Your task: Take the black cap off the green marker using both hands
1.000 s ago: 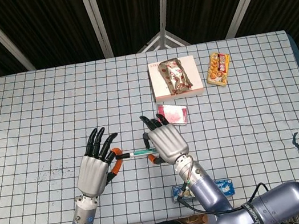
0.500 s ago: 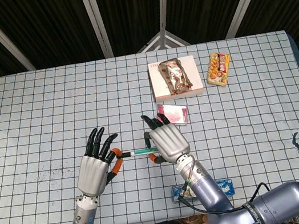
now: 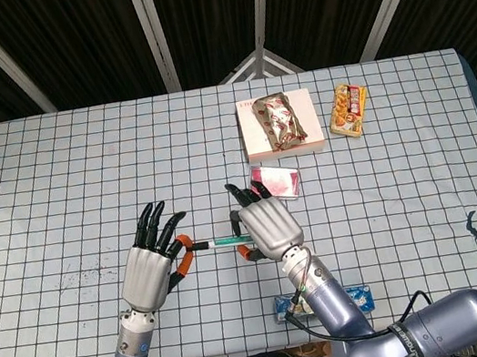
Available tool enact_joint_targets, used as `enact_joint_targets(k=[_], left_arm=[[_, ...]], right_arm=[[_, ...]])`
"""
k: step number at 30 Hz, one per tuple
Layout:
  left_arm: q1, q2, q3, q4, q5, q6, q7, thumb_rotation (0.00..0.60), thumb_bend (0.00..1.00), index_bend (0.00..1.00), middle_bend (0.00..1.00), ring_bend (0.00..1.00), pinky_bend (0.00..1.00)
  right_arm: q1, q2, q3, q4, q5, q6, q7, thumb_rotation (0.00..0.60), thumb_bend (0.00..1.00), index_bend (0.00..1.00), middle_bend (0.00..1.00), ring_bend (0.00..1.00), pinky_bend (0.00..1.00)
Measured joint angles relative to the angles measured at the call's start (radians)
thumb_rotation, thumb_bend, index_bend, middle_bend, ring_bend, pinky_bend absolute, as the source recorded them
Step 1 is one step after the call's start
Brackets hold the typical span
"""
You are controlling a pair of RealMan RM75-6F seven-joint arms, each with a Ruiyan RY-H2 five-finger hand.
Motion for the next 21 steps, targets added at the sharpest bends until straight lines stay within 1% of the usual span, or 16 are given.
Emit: enact_joint_targets(k=[16, 21], left_arm=[[-0.006, -0.008, 0.000, 0.014, -0.010, -0.003, 0.002, 0.600, 0.44, 0.53, 0.23, 0.00, 0.00], [-0.008, -0.011, 0.000, 0.016, -0.006, 0.003, 0.001, 0.600, 0.45, 0.55, 0.25, 0.00, 0.00]], right_arm=[[0.005, 0.003, 0.002, -0.013, 0.003, 0.005, -0.002, 0.600, 0.62, 0.75, 0.09, 0.17, 0.08], [0.005, 0.006, 0.003, -0.017, 0.002, 0.007, -0.001, 0.600, 0.63, 0.75, 0.09, 0.17, 0.08]])
